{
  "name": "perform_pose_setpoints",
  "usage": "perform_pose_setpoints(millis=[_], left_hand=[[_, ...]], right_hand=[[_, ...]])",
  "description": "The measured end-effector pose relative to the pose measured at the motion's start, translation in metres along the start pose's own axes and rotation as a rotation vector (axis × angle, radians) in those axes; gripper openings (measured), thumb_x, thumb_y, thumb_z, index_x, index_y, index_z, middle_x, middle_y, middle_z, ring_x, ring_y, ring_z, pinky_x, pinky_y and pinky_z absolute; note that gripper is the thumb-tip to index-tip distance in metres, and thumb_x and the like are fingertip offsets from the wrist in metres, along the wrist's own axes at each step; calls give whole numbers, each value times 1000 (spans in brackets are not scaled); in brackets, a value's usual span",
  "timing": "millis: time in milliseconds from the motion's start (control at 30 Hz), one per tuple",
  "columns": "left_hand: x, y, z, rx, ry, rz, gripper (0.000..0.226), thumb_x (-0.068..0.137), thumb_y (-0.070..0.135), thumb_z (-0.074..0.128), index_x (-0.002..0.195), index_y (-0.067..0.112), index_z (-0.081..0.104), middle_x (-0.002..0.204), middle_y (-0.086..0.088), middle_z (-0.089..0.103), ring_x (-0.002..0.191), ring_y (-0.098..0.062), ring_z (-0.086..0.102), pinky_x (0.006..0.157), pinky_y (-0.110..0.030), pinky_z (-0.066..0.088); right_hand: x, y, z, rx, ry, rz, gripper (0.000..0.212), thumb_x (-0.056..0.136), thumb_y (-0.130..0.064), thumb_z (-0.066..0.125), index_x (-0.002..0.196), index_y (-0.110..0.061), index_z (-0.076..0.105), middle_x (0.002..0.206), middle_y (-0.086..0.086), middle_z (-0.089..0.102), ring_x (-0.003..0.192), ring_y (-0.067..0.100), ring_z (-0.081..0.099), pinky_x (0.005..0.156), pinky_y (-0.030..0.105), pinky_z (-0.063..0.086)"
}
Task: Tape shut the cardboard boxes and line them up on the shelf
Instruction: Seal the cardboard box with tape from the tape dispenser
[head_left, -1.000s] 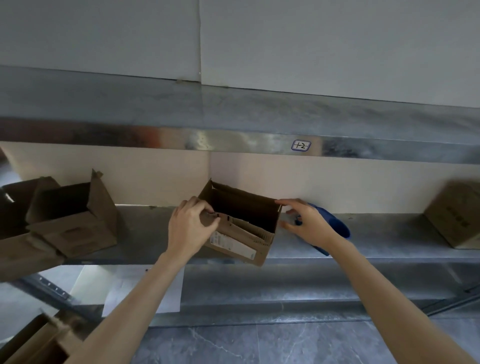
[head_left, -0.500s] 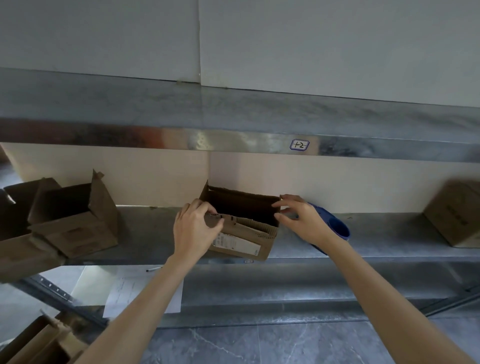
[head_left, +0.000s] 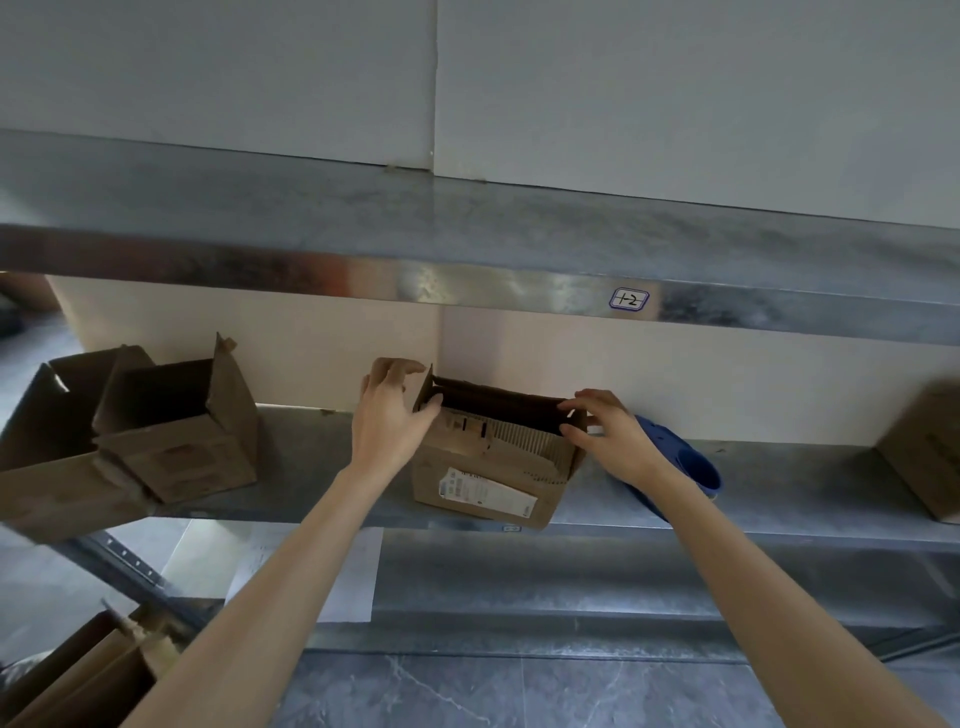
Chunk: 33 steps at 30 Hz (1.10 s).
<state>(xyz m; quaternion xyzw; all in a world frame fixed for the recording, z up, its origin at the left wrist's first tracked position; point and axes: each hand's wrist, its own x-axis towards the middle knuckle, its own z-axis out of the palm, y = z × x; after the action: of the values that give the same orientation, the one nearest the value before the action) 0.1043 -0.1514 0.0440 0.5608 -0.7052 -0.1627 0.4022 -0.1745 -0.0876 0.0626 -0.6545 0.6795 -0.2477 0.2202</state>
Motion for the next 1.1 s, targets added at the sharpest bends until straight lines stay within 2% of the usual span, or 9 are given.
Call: perform_pose_setpoints(millis=[133, 233, 300, 367, 500, 600, 833, 1000, 1100], left_hand=[[-1, -12, 8, -101, -147, -93, 47, 81, 27, 77, 121, 21, 55, 123, 2, 52, 102, -16, 58, 79, -36, 54], [-7, -16, 12, -158, -148, -74, 46, 83, 30, 75, 123, 24, 53, 124, 3, 54, 107, -13, 56, 87, -33, 52], [-8, -15, 12, -184, -121, -69, 46, 86, 33, 74, 125, 27, 50, 125, 4, 53, 105, -11, 54, 86, -30, 51], [-7, -12, 12, -155, -119, -52, 37, 87, 35, 72, 118, 28, 53, 124, 4, 50, 100, -11, 54, 83, -30, 52], [-3, -8, 13, -114, -118, -30, 18, 89, 34, 69, 101, 26, 59, 117, 1, 51, 97, -15, 57, 83, -33, 54], [-1, -8, 15, -103, -92, -48, 19, 90, 31, 70, 103, 20, 61, 117, -2, 52, 96, -18, 59, 81, -34, 55], [-2, -9, 17, -143, -73, -79, 22, 86, 22, 72, 105, 20, 60, 116, 2, 49, 90, -14, 59, 78, -30, 54], [-8, -21, 12, -231, -167, -73, 31, 85, 24, 74, 107, 34, 54, 119, 10, 48, 95, -2, 56, 75, -12, 45], [-12, -28, 9, -233, -237, -24, 35, 85, 22, 74, 112, 35, 55, 120, 10, 52, 102, -1, 56, 85, -23, 53]], right_hand=[[3, 0, 2, -1, 17, 5, 34, 95, -19, 62, 128, -16, 57, 133, 8, 47, 108, 15, 50, 88, 15, 39], [5, -1, 2, 21, 29, 17, 35, 95, -21, 61, 130, -17, 57, 134, 8, 46, 109, 18, 52, 87, 17, 42], [5, -1, 1, 38, 28, 26, 33, 96, -19, 60, 129, -16, 58, 133, 9, 46, 108, 22, 55, 90, 21, 46], [5, -2, 0, 48, 23, 24, 32, 97, -17, 59, 128, -15, 58, 133, 10, 46, 108, 23, 56, 93, 24, 48], [5, 0, -1, 34, -8, 11, 37, 94, -17, 63, 130, -16, 57, 134, 9, 46, 104, 17, 54, 84, 10, 42], [5, 3, -2, 44, -39, 3, 44, 91, -21, 68, 133, -20, 54, 134, 6, 45, 103, 15, 55, 78, 6, 42], [6, 7, -8, 96, -126, 20, 54, 86, -29, 73, 135, -27, 50, 139, 2, 37, 110, 17, 53, 88, 18, 47], [10, 3, -4, 71, -80, 58, 59, 85, -36, 73, 137, -28, 47, 134, 4, 34, 102, 16, 51, 84, 18, 42], [12, 0, 0, 58, -56, 73, 61, 85, -36, 73, 139, -27, 45, 136, 5, 30, 106, 20, 51, 87, 21, 43]])
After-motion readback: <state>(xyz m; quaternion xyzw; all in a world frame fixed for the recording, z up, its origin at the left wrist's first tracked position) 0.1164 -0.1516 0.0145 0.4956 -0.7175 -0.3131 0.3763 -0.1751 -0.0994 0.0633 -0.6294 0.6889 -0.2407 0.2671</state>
